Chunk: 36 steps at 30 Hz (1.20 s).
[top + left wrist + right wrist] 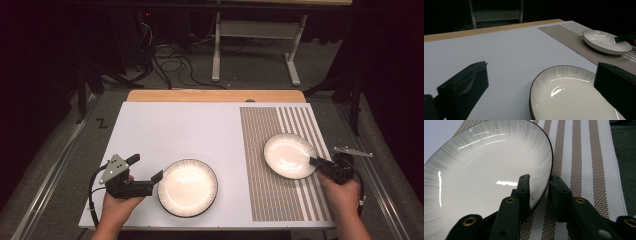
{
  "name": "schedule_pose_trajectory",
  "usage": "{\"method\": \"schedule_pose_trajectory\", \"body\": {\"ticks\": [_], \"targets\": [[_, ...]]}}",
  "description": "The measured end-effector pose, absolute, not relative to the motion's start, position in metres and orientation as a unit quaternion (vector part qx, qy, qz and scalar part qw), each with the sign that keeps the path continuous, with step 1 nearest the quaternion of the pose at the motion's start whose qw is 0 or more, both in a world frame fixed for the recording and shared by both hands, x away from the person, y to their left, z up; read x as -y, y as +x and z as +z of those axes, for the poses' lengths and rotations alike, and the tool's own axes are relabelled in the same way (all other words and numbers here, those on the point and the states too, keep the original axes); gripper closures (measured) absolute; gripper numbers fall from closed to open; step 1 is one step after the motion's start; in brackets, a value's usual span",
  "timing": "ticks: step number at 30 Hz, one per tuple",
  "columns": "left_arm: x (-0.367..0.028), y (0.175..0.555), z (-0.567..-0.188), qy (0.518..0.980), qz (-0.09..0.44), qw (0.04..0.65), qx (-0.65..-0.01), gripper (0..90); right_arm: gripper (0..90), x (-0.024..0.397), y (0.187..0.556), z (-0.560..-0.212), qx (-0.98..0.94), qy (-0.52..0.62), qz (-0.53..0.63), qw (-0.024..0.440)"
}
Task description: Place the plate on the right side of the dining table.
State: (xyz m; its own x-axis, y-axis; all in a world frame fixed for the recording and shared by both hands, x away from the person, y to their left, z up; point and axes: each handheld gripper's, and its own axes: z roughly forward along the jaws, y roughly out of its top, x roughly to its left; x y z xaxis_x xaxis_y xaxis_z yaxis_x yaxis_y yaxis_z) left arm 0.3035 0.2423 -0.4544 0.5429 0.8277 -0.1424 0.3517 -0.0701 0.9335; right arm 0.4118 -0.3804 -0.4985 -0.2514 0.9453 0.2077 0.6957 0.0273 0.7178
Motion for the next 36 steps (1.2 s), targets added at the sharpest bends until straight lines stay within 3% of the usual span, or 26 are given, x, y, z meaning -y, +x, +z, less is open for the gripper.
{"method": "schedule_pose_trajectory", "body": {"ticks": [11, 20, 30, 36], "targets": [[-0.239, 0.308, -0.462, 0.717, 0.206, 0.511, -0.428, 0.4, 70.5, 0.38, 0.412, -0.499, -0.702, 0.583, 0.372, 0.17], [-0.235, 0.307, -0.46, 0.716, 0.207, 0.513, -0.426, 0.4, 59.7, 0.381, 0.41, -0.496, -0.703, 0.572, 0.386, 0.172], [-0.233, 0.305, -0.459, 0.718, 0.207, 0.512, -0.424, 0.4, 48.8, 0.374, 0.393, -0.48, -0.714, 0.535, 0.392, 0.225], [-0.23, 0.306, -0.459, 0.721, 0.204, 0.511, -0.421, 0.4, 37.3, 0.358, 0.373, -0.46, -0.719, 0.496, 0.418, 0.25]]}}
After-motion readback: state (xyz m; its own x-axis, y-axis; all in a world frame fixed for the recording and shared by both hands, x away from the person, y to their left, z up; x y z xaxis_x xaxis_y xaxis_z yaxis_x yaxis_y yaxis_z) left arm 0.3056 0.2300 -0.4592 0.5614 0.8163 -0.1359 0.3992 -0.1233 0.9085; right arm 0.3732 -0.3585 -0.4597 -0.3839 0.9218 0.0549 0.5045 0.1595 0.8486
